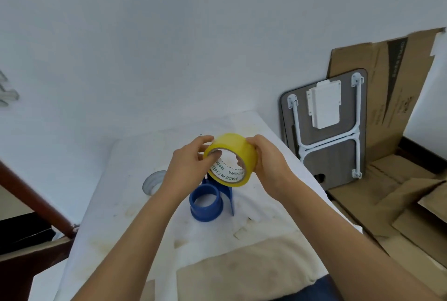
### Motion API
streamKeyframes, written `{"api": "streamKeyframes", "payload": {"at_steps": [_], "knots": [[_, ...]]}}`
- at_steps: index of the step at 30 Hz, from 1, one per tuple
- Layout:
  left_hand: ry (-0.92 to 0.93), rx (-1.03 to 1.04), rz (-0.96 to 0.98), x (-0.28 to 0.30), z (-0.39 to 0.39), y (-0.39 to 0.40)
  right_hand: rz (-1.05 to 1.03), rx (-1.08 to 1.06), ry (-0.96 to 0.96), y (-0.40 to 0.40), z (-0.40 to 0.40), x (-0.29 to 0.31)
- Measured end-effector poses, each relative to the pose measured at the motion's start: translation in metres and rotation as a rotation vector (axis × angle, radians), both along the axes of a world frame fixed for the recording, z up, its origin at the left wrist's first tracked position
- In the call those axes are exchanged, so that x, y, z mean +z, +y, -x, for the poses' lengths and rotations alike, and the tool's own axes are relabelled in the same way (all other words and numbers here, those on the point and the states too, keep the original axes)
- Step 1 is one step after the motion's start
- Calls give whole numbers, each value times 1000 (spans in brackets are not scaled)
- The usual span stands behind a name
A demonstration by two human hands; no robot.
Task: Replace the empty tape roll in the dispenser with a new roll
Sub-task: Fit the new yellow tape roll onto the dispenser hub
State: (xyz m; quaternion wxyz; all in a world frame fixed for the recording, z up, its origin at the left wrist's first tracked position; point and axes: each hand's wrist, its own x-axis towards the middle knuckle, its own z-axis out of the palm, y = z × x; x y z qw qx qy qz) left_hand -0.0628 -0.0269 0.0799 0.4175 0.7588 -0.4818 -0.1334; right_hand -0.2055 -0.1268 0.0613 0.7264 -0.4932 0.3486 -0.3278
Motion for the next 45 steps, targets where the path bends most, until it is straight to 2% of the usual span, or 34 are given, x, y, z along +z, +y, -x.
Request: {"api": "streamKeyframes", "payload": {"at_steps": [2,6,10,11,15,17,20,22,25,27,29,33,36,45], "knots": [[-56,13,20,0,-3,3,25,69,-12,2,-4,-3],[-16,43,79,-1,-10,9,178,273,13,10,-9,0],[44,73,85,0,-18,19,244,348,-5,21,-16,7],[131,79,74,-1,-21,23,247,349,-24,24,-19,9],[758,-24,89,-4,-28,48,177,323,-96,40,-34,6],[846,-99,94,-12,-28,58,192,336,-66,47,-42,2],[755,-100,71,-24,-32,67,259,363,35,54,-52,-3],[666,-45,32,-26,-38,70,305,285,135,52,-54,-6],[303,53,-145,-27,-42,72,417,57,335,34,-48,-23],[4,62,-250,-31,-40,69,406,57,486,20,-41,-41],[-151,42,-329,-36,-35,63,305,132,598,14,-36,-60],[-203,6,-441,-46,-22,49,185,105,592,13,-33,-79],[-316,-12,-505,-52,-14,39,196,103,579,12,-34,-78],[-496,-39,-616,-60,-7,21,268,171,584,12,-28,-80]]}}
